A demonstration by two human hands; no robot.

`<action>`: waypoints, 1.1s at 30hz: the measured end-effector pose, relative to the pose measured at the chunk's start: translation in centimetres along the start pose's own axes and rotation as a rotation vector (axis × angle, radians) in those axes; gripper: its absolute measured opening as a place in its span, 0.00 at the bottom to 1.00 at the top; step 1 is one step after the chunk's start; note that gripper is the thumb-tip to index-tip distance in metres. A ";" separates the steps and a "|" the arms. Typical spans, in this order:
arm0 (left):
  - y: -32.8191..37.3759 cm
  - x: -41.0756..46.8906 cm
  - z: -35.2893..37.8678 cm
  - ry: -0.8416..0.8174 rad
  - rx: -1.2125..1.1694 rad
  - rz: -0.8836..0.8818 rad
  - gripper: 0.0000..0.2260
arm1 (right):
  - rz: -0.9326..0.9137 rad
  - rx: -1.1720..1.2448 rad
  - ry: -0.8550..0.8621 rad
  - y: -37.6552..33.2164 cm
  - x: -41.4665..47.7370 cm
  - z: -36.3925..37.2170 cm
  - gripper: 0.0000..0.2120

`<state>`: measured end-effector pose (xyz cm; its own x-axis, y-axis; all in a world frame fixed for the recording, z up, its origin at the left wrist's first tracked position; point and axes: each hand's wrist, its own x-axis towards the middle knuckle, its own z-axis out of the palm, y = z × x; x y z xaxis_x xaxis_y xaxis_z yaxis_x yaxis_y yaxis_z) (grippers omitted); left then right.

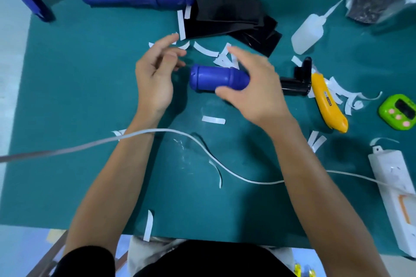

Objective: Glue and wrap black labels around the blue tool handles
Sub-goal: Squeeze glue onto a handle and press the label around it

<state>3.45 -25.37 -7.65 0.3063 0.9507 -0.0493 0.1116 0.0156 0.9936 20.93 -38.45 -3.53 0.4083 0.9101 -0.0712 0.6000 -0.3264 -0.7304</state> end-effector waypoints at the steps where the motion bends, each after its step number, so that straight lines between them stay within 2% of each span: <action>1: -0.1 -0.1 0.3 -0.002 0.020 -0.003 0.14 | 0.015 0.061 0.047 -0.4 0.9 -0.5 0.31; 3: -0.2 -0.2 0.8 -0.026 0.055 -0.015 0.13 | -0.021 0.003 0.150 -1.5 3.8 -1.1 0.23; 5: -0.2 -0.6 1.0 -0.070 0.107 -0.008 0.12 | -0.036 -0.184 0.153 -2.4 7.9 -1.3 0.18; 7: -0.1 -1.0 1.0 -0.102 0.183 0.014 0.10 | -0.011 -0.378 0.056 -3.1 11.7 -0.8 0.17; 9: -0.1 -1.1 0.8 -0.131 0.235 0.047 0.09 | -0.016 -0.466 -0.082 -3.5 13.9 0.1 0.16; 11: -0.1 -1.0 0.6 -0.169 0.226 0.049 0.09 | -0.059 -0.535 -0.137 -3.5 14.7 0.6 0.14; 13: -0.1 -1.0 0.3 -0.209 0.209 0.040 0.09 | -0.069 -0.592 -0.105 -3.3 14.7 0.8 0.10; 16: -0.2 -1.0 0.1 -0.248 0.243 0.054 0.15 | -0.089 -0.652 -0.026 -3.8 14.3 0.5 0.13; 19: -0.1 -1.0 0.2 -0.272 0.262 0.070 0.17 | -0.171 -0.763 0.156 -4.1 13.2 -1.5 0.14; 20: 0.0 -1.0 0.3 -0.274 0.266 0.066 0.17 | -0.184 -0.703 0.266 -4.0 12.4 -2.4 0.13; 21: 0.0 -1.0 0.4 -0.272 0.267 0.055 0.16 | -0.198 -0.536 0.397 -4.0 11.1 -3.2 0.13; 23: 0.2 -1.3 0.6 -0.244 0.283 0.069 0.17 | -0.267 -0.043 0.656 -4.0 7.8 -5.0 0.10; 24: 0.3 -1.6 0.7 -0.203 0.318 0.124 0.17 | -0.271 0.139 0.724 -3.9 5.8 -5.5 0.09; 25: 0.5 -2.0 0.6 -0.149 0.364 0.214 0.18 | -0.242 0.303 0.710 -3.7 3.8 -5.8 0.10; 27: 0.9 -2.7 0.5 -0.096 0.404 0.417 0.21 | -0.109 0.660 0.510 -3.0 0.3 -5.3 0.14; 29: 1.5 -4.2 1.0 -0.197 0.333 0.497 0.27 | 0.062 0.942 0.203 -1.5 -2.5 -4.0 0.13; 31: 2.1 -6.3 2.6 -0.391 0.127 0.366 0.32 | 0.222 1.064 -0.012 0.3 -4.2 -2.6 0.09; 33: 2.3 -7.8 3.9 -0.484 -0.110 0.156 0.34 | 0.328 1.049 -0.086 1.6 -5.2 -1.3 0.07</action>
<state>5.02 -33.92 -5.37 0.7166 0.6923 0.0851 -0.0626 -0.0577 0.9964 20.65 -44.01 -3.46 0.3669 0.8472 -0.3843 -0.4271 -0.2136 -0.8786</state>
